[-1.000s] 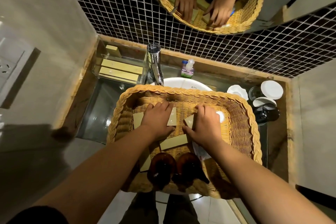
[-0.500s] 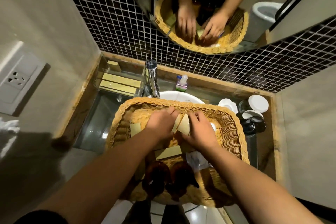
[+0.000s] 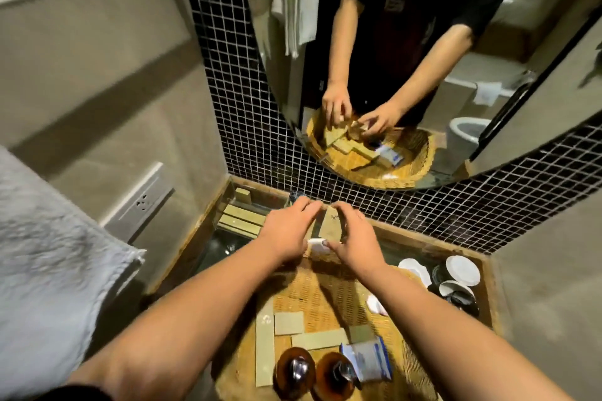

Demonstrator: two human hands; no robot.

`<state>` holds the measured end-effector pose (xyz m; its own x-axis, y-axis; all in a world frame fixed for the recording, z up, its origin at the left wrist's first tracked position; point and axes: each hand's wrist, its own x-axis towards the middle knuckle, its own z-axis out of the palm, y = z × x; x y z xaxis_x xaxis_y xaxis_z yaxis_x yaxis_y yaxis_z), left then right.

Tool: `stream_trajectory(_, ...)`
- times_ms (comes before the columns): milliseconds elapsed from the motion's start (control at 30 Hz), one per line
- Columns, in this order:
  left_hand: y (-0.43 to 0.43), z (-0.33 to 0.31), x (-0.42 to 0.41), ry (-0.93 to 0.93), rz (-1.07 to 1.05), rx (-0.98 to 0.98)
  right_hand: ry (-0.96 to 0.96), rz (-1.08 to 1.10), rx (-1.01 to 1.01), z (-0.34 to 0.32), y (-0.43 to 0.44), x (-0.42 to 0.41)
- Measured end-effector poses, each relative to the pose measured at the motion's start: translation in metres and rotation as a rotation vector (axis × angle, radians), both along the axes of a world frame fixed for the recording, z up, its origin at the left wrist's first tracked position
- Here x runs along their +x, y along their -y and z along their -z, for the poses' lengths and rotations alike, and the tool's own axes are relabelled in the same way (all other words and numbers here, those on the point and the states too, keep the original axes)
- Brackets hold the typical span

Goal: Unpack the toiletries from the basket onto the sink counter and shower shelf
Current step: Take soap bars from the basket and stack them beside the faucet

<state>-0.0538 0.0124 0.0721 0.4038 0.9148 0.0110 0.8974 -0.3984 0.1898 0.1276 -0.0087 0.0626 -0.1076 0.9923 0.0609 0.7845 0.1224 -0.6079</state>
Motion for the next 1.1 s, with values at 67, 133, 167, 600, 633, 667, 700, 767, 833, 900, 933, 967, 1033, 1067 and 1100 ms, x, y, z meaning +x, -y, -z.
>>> stream_trajectory(67,-0.002,-0.005,-0.01,0.06,-0.034,-0.012,-0.044,-0.019,0.027,-0.01,-0.007,-0.011)
stream_trajectory(133,-0.004,-0.009,-0.019,0.115,-0.068,-0.028,-0.069,-0.031,0.027,-0.017,-0.013,-0.02)
stream_trajectory(167,-0.006,-0.009,-0.023,0.138,-0.089,-0.034,-0.077,-0.037,0.022,-0.019,-0.015,-0.024)
stream_trajectory(600,-0.038,0.024,-0.085,0.294,-0.308,-0.01,-0.163,-0.051,-0.024,-0.005,-0.046,-0.081)
stream_trajectory(633,-0.04,0.027,-0.091,0.317,-0.326,-0.03,-0.163,-0.037,-0.024,-0.001,-0.049,-0.088)
stream_trajectory(667,-0.043,0.032,-0.097,0.338,-0.336,-0.047,-0.161,-0.032,-0.028,0.002,-0.051,-0.095)
stream_trajectory(700,-0.046,0.035,-0.103,0.345,-0.346,-0.063,-0.157,-0.033,-0.04,0.005,-0.054,-0.102)
stream_trajectory(767,-0.052,0.043,-0.113,0.323,-0.363,-0.07,-0.166,-0.064,-0.074,0.012,-0.061,-0.116)
stream_trajectory(833,-0.059,0.051,-0.121,0.332,-0.389,-0.076,-0.183,-0.078,-0.108,0.02,-0.067,-0.128)
stream_trajectory(900,-0.068,0.057,-0.127,0.381,-0.425,-0.085,-0.17,-0.031,-0.127,0.029,-0.073,-0.138)
stream_trajectory(933,-0.073,0.062,-0.13,0.402,-0.434,-0.079,-0.161,0.008,-0.137,0.034,-0.076,-0.143)
stream_trajectory(967,-0.078,0.066,-0.132,0.412,-0.436,-0.076,-0.153,0.046,-0.154,0.039,-0.079,-0.147)
stream_trajectory(1033,-0.089,0.073,-0.136,0.423,-0.432,-0.074,-0.151,0.072,-0.171,0.046,-0.087,-0.154)
stream_trajectory(1067,-0.094,0.076,-0.137,0.427,-0.433,-0.072,-0.147,0.062,-0.174,0.048,-0.091,-0.156)
stream_trajectory(1100,-0.099,0.078,-0.137,0.428,-0.435,-0.064,-0.143,0.042,-0.175,0.049,-0.095,-0.158)
